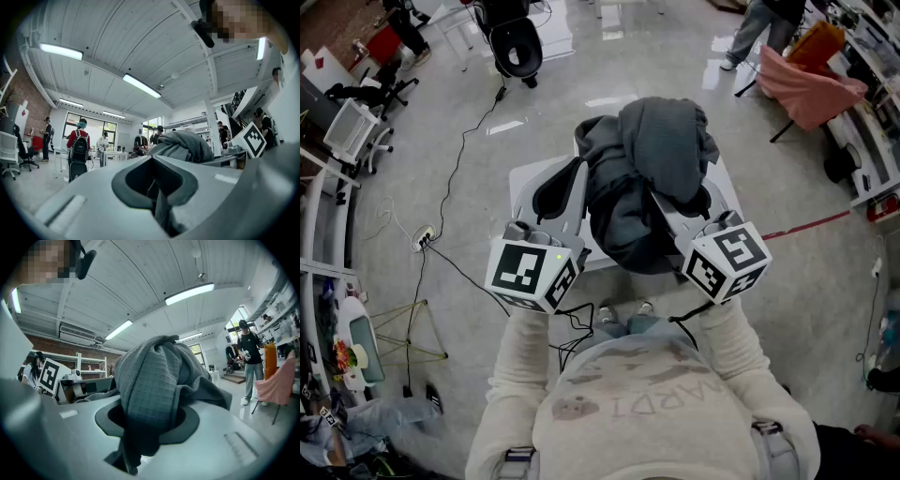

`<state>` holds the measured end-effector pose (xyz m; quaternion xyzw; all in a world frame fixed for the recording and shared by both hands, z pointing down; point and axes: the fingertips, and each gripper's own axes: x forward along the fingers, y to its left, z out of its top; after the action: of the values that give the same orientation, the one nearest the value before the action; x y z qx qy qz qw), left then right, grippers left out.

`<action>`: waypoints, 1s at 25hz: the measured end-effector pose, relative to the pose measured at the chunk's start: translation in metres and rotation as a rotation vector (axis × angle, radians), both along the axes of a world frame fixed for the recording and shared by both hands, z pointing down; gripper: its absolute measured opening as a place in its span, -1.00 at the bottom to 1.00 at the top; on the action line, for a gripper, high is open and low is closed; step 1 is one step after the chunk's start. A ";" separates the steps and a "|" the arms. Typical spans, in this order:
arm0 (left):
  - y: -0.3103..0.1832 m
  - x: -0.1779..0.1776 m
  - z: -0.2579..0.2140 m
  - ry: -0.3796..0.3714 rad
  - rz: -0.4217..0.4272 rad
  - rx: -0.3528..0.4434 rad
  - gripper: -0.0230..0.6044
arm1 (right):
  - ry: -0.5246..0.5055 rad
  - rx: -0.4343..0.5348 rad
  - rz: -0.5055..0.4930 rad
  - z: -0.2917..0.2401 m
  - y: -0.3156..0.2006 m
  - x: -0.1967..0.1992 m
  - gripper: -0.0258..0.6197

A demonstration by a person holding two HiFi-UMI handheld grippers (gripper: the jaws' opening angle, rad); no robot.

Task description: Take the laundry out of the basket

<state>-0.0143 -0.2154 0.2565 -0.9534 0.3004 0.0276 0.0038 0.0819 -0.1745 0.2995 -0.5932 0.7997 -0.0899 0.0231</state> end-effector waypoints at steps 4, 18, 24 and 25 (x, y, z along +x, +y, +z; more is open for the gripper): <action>-0.001 -0.004 -0.002 0.003 0.000 0.005 -0.93 | 0.003 0.009 -0.002 -0.003 -0.001 -0.005 -0.42; -0.006 -0.022 0.001 0.022 0.016 0.008 -0.93 | 0.015 0.016 0.014 -0.002 -0.004 -0.024 -0.42; -0.014 -0.027 -0.001 0.029 0.035 0.014 -0.93 | 0.026 0.016 0.036 -0.004 -0.010 -0.029 -0.42; -0.014 -0.029 -0.001 0.032 0.042 0.017 -0.93 | 0.031 0.015 0.042 -0.003 -0.009 -0.030 -0.42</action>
<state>-0.0430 -0.2298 0.2559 -0.9589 0.2801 0.0453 0.0065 0.0517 -0.1837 0.2966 -0.6112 0.7879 -0.0739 0.0171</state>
